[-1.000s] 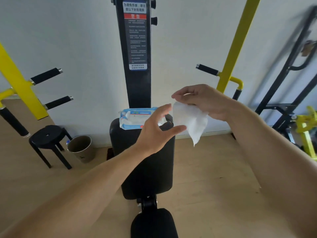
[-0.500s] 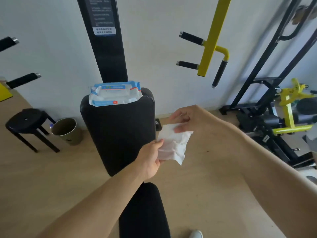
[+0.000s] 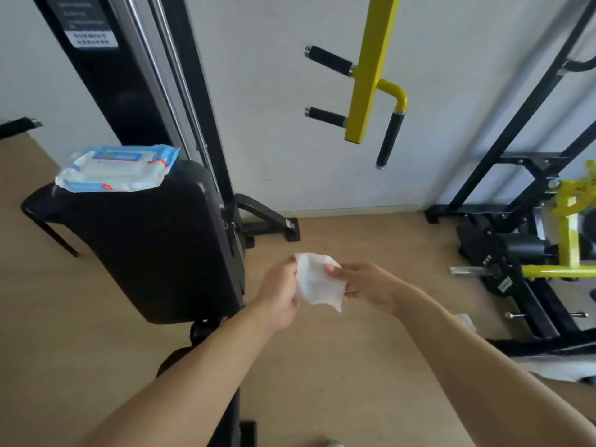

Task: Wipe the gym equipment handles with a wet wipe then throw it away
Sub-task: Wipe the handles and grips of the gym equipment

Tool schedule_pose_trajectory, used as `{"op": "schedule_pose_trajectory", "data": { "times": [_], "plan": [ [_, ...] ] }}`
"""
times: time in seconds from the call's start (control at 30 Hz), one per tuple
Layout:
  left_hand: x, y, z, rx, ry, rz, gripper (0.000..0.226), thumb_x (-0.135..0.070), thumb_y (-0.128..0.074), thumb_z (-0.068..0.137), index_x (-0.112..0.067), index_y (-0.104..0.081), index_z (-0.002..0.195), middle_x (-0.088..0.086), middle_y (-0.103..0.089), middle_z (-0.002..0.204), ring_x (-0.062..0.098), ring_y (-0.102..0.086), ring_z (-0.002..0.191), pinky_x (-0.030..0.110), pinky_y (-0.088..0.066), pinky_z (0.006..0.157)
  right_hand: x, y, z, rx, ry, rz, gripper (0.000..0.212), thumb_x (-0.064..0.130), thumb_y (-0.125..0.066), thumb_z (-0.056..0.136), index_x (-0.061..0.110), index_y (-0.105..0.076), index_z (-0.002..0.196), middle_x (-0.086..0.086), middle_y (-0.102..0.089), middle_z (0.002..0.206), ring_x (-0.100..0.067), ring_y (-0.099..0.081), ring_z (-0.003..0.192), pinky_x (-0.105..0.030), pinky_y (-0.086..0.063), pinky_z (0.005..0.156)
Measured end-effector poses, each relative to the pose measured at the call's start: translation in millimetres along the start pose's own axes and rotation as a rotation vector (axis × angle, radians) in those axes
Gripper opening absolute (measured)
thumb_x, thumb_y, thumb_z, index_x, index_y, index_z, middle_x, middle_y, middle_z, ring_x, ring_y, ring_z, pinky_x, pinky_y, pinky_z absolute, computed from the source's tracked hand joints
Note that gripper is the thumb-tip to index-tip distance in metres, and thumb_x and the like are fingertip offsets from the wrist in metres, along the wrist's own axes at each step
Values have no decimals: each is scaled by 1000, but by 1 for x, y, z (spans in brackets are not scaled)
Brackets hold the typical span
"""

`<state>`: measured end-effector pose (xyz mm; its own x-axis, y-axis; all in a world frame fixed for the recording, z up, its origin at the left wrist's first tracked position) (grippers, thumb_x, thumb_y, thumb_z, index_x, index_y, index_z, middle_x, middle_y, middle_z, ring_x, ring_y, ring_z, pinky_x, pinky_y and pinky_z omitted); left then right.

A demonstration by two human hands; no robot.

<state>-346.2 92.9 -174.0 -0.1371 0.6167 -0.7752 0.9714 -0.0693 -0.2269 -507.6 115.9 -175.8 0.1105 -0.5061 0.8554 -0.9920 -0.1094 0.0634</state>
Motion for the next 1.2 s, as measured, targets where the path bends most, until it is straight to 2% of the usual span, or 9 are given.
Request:
{"op": "schedule_pose_trajectory", "data": {
  "times": [0.17,0.4,0.73,0.87,0.97,1.0,1.07,1.13,1.2],
  "plan": [
    [-12,-40,19,-57,-90,114,18,-24,-57,100,-16,-73,97,5,-75,104,24,-69,95,38,-56,83,3,66,2,-233,90,190,31,24,-76,90,1,-70,110,-13,-77,107,-33,-73,101,-44,-58,93],
    [-41,-65,57,-110,-126,22,20,-21,-63,98,-14,-67,116,4,-73,115,21,-73,101,37,-60,91,58,120,9,-311,178,280,19,22,-68,95,6,-66,106,-9,-69,94,-23,-67,83,-27,-53,59],
    [-184,-107,150,-114,-378,-3,14,-22,-64,98,-20,-67,112,-3,-70,113,15,-70,106,32,-57,93,199,153,106,-350,269,366,20,20,-71,91,12,-73,108,-15,-74,103,-28,-68,90,-34,-53,74],
    [-271,-110,198,-180,-542,41,16,-25,-64,96,-24,-68,111,-6,-70,112,14,-68,107,39,-54,101,284,163,159,-463,302,395,5,18,-74,90,15,-70,91,-3,-71,80,-21,-66,68,-32,-54,65],
    [-325,-110,224,-244,-644,98,24,-24,-62,97,-21,-65,121,-9,-66,118,1,-64,92,22,-52,88,359,173,183,-713,585,5,21,23,-62,94,8,-70,83,-8,-62,66,-20,-48,56,-30,-42,55],
    [-341,-111,231,-262,-667,119,26,-23,-60,98,-20,-63,124,-10,-64,119,-3,-61,88,16,-48,79,383,171,186,-790,708,-197,22,21,-56,97,5,-71,95,-13,-67,72,-23,-53,60,-32,-44,55],
    [-368,-112,245,-296,-716,156,28,-23,-59,98,-19,-62,126,-10,-63,120,4,-62,100,17,-44,85,420,156,202,-879,811,-718,25,9,-46,99,8,-68,111,-13,-73,90,-32,-64,79,-41,-54,64],
    [-390,-113,259,-318,-745,200,28,-23,-58,98,-19,-64,125,-10,-64,119,8,-58,110,23,-41,96,431,140,235,-807,709,-1163,31,6,-45,101,14,-60,127,-9,-67,104,-29,-64,90,-40,-54,71],
    [-407,-115,273,-317,-767,255,27,-23,-56,100,-19,-65,125,-11,-63,116,8,-56,111,23,-39,96,424,132,264,-645,611,-1320,39,23,-51,104,20,-47,143,-6,-62,117,-27,-63,102,-37,-51,78]
  ]
}}
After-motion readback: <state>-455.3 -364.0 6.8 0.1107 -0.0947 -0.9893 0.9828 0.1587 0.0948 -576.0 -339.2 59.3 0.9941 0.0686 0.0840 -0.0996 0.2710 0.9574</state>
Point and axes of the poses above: each hand's wrist, its own z-axis towards the middle knuckle, its own y-axis out of the back of the hand, x = y × z, the point moved 8 cm from there along z, towards the middle knuckle
